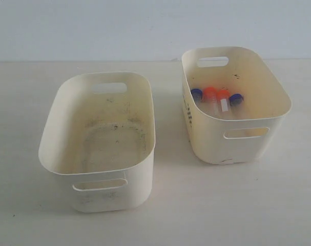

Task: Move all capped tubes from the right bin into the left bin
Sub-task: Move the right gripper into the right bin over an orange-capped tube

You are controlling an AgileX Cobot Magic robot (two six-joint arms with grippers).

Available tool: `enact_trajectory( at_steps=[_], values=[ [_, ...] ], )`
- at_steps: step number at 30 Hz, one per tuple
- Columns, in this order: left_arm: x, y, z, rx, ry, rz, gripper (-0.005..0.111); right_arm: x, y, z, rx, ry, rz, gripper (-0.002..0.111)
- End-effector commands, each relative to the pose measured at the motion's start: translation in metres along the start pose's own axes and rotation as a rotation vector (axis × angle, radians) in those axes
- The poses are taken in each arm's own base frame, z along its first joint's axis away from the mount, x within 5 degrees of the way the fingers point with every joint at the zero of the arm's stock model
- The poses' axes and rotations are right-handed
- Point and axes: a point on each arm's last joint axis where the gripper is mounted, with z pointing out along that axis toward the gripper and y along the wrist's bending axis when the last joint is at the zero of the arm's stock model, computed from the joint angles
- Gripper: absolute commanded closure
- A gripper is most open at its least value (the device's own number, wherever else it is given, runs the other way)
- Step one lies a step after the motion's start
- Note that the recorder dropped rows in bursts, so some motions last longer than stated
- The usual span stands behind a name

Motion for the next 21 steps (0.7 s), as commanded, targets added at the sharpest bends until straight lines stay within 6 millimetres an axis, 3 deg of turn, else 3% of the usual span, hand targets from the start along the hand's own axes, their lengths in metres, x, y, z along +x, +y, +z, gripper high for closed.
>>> enact_trajectory(
  at_steps=[1,6,9,14,21],
  values=[
    [-0.002,0.0,0.0,0.001,-0.01,-0.006,0.103,-0.027,0.021,0.017,-0.144,0.038,-0.101,0.106],
    [-0.002,0.0,0.0,0.001,-0.01,-0.006,0.103,-0.076,0.055,0.046,-0.256,0.144,-0.138,0.101],
    [-0.002,0.0,0.0,0.001,-0.01,-0.006,0.103,-0.093,0.079,0.08,-0.258,0.279,-0.157,0.093],
    [-0.002,0.0,0.0,0.001,-0.01,-0.006,0.103,-0.102,0.101,0.145,-0.114,0.473,-0.159,0.092],
    [-0.002,0.0,0.0,0.001,-0.01,-0.006,0.103,-0.087,0.114,0.224,-0.044,0.711,-0.129,0.092]
  ],
)
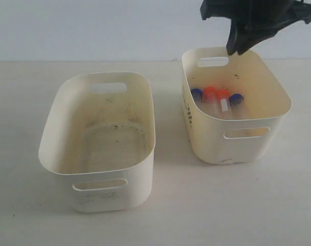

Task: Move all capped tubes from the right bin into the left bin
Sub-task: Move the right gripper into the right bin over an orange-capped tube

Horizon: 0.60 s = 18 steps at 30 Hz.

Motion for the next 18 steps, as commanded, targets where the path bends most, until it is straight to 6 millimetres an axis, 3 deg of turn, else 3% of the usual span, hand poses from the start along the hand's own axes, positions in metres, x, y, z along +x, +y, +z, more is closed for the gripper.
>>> enact_trajectory(
  at_steps=[1,8,18],
  values=[
    [-0.002,0.0,0.0,0.001,-0.01,-0.006,0.103,-0.015,0.002,0.032,0.032,0.1,0.028,0.091],
    [-0.002,0.0,0.0,0.001,-0.01,-0.006,0.103,-0.023,-0.001,0.085,0.061,0.17,0.066,0.062],
    [-0.002,0.0,0.0,0.001,-0.01,-0.006,0.103,-0.024,-0.006,0.126,0.07,0.187,0.075,0.061]
  ],
)
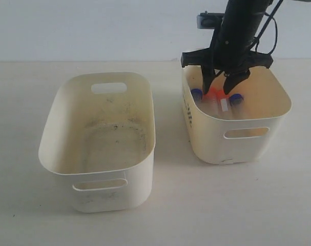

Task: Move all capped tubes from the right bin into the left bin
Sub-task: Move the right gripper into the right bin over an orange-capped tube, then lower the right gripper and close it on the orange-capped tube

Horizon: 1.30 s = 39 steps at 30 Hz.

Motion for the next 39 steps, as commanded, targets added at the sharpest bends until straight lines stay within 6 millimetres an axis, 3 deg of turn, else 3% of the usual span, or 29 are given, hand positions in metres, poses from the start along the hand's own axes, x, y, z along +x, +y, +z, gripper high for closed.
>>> enact_trajectory(
  at_steps=[1,9,15,22,39],
  values=[
    [-0.002,0.0,0.0,0.001,-0.01,-0.006,0.103,-0.007,-0.002,0.01,0.0,-0.024,0.009,0.061],
    [-0.002,0.0,0.0,0.001,-0.01,-0.006,0.103,-0.016,-0.02,0.022,0.004,-0.043,0.066,0.061],
    [-0.002,0.0,0.0,0.001,-0.01,-0.006,0.103,-0.021,-0.019,0.025,-0.012,-0.097,0.064,0.076],
    [-0.002,0.0,0.0,0.001,-0.01,-0.006,0.103,-0.023,-0.022,0.048,-0.001,-0.064,0.07,0.067],
    [-0.002,0.0,0.0,0.001,-0.01,-0.006,0.103,-0.027,-0.024,0.089,0.009,-0.06,0.069,0.068]
  ],
)
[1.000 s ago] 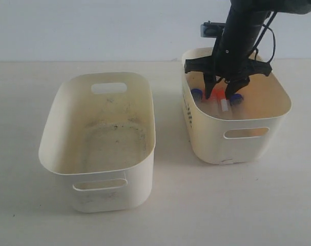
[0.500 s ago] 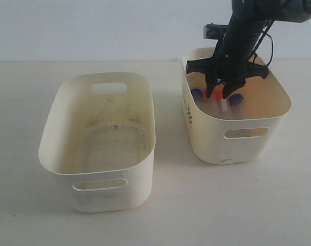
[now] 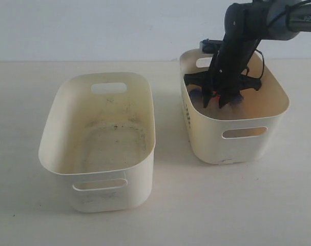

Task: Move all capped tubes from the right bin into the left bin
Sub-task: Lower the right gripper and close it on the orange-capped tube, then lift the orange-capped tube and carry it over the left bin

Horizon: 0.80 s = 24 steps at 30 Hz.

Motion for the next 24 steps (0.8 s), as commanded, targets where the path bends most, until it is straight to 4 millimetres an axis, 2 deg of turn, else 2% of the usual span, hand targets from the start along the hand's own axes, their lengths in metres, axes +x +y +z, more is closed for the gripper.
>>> enact_trajectory(
  at_steps=[1,7,13,15,17,18,21,24],
  values=[
    [-0.002,0.0,0.0,0.001,-0.01,-0.006,0.103,-0.001,-0.004,0.007,0.015,-0.003,-0.005,0.068],
    [-0.002,0.0,0.0,0.001,-0.01,-0.006,0.103,0.001,-0.007,0.022,0.043,0.028,-0.018,0.068],
    [-0.002,0.0,0.0,0.001,-0.01,-0.006,0.103,0.001,-0.007,0.026,0.042,0.017,-0.02,0.07],
    [-0.002,0.0,0.0,0.001,-0.01,-0.006,0.103,0.001,-0.008,0.026,0.049,0.018,-0.025,0.082],
    [-0.002,0.0,0.0,0.001,-0.01,-0.006,0.103,0.001,-0.008,0.024,0.051,0.024,-0.025,0.103],
    [-0.002,0.0,0.0,0.001,-0.01,-0.006,0.103,0.001,-0.008,0.021,0.059,0.021,-0.032,0.108],
    [-0.002,0.0,0.0,0.001,-0.01,-0.006,0.103,0.0,-0.008,0.008,0.057,0.013,-0.007,0.108],
    [-0.002,0.0,0.0,0.001,-0.01,-0.006,0.103,-0.003,-0.005,-0.02,0.042,-0.034,0.015,0.108]
  ],
)
